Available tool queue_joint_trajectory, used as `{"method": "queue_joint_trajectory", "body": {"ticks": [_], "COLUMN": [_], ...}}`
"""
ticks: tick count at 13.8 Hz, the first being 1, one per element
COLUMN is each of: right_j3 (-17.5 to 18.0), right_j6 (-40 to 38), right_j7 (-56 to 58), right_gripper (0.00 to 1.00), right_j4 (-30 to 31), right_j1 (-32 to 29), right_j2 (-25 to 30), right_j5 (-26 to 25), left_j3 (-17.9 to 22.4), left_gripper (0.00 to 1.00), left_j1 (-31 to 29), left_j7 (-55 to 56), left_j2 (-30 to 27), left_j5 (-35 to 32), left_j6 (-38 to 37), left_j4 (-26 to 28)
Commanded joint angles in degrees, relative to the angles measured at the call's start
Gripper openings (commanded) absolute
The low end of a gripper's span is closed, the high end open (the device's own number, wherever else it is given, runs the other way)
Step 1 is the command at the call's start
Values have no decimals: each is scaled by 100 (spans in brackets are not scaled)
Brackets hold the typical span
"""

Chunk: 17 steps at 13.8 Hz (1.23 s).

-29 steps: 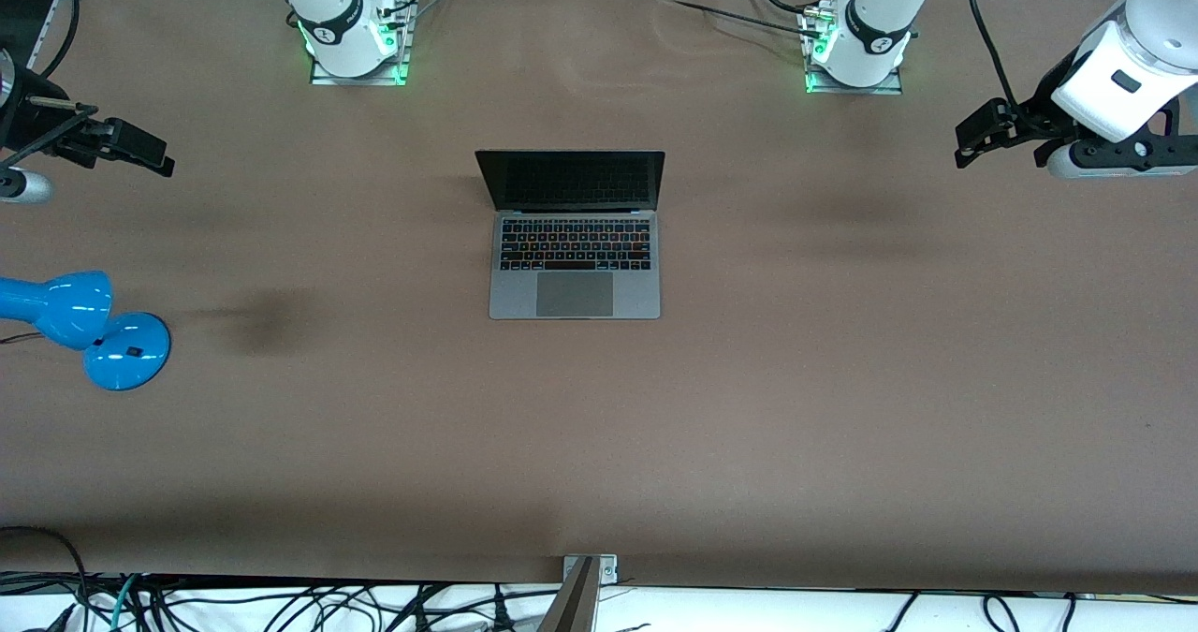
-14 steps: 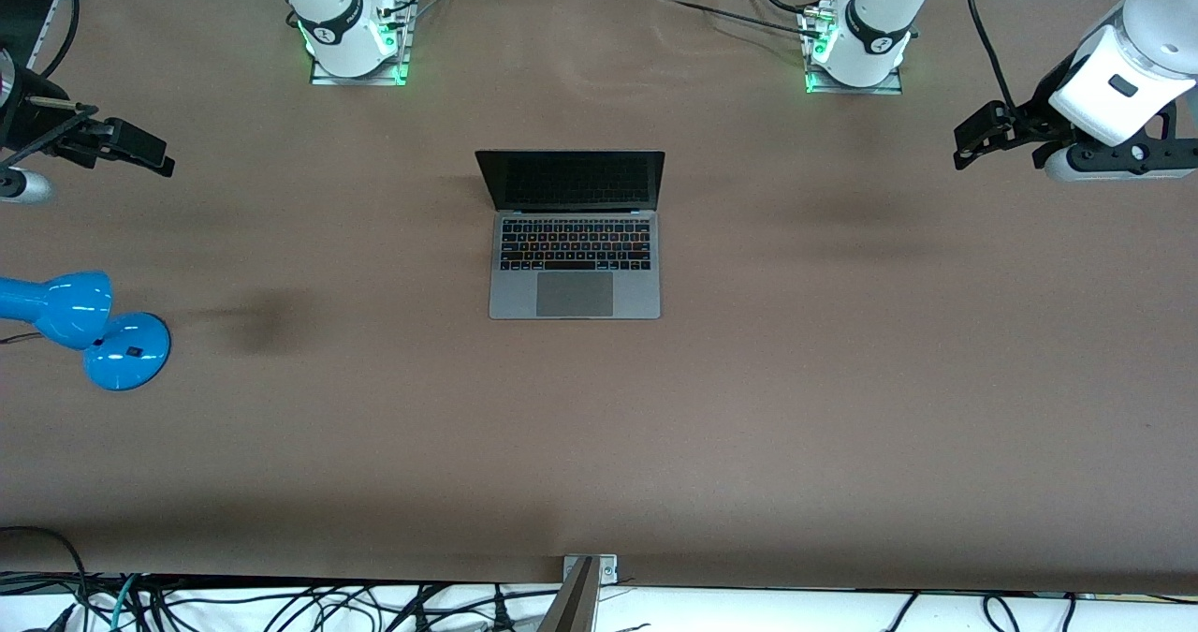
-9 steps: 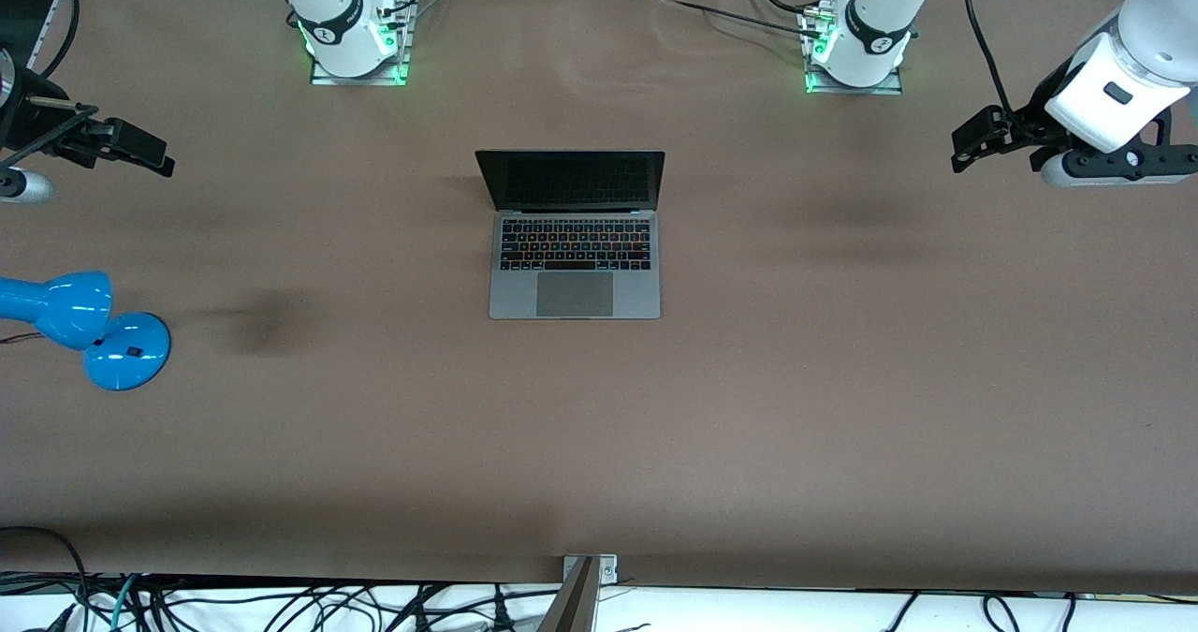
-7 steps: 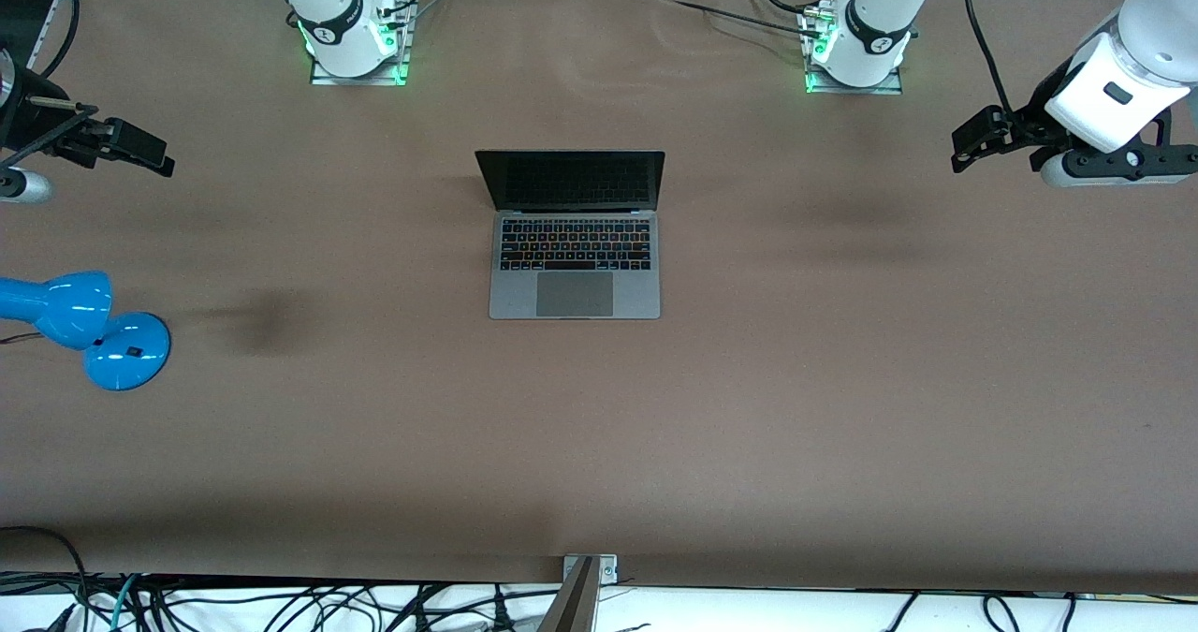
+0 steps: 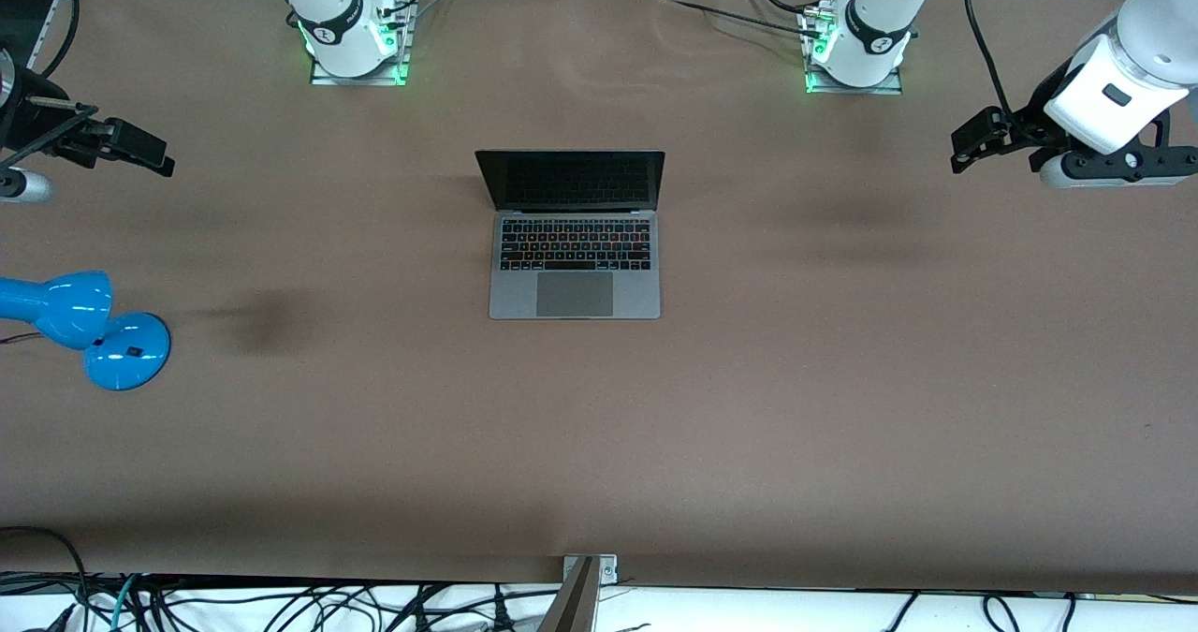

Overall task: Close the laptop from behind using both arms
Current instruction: 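Move both grippers toward the laptop screen's back edge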

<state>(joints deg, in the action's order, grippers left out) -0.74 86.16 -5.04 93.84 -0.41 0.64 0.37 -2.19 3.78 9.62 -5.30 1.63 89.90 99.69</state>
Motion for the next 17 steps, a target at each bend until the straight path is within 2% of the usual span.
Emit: {"method": "queue_joint_trajectory", "body": {"ticks": [1,6,8,12,14,17], "right_j3": [-5,3,21,47,56,74], "right_j6": [-55,-64,-64,-345,-485,-846], "right_j7": [73,82,82,300,546,521], "right_gripper": [100,100,100,100,100,100], "right_j4": [-14,-14,-6,-6,-6,73], "right_j1": [-11,-3,6,50,146,663], "right_j2": [24,24,24,-178,-292,-599], "right_j5": [103,103,103,103,103,112], "left_j3": [-9,-44,-263,-904,-1352,-1985], "left_gripper": [100,100,100,100,100,100], "left_j1": [79,307,352,360,360,361], "left_j7": [4,504,733,1620,2181,2894], "left_j2": [55,187,274,450,564,766], "left_j5": [-224,-145,-136,-136,-136,-110], "left_j6": [-78,-77,-60,-25,-25,-25], "left_j4": [-81,-72,-90,-116,-116,-108]}}
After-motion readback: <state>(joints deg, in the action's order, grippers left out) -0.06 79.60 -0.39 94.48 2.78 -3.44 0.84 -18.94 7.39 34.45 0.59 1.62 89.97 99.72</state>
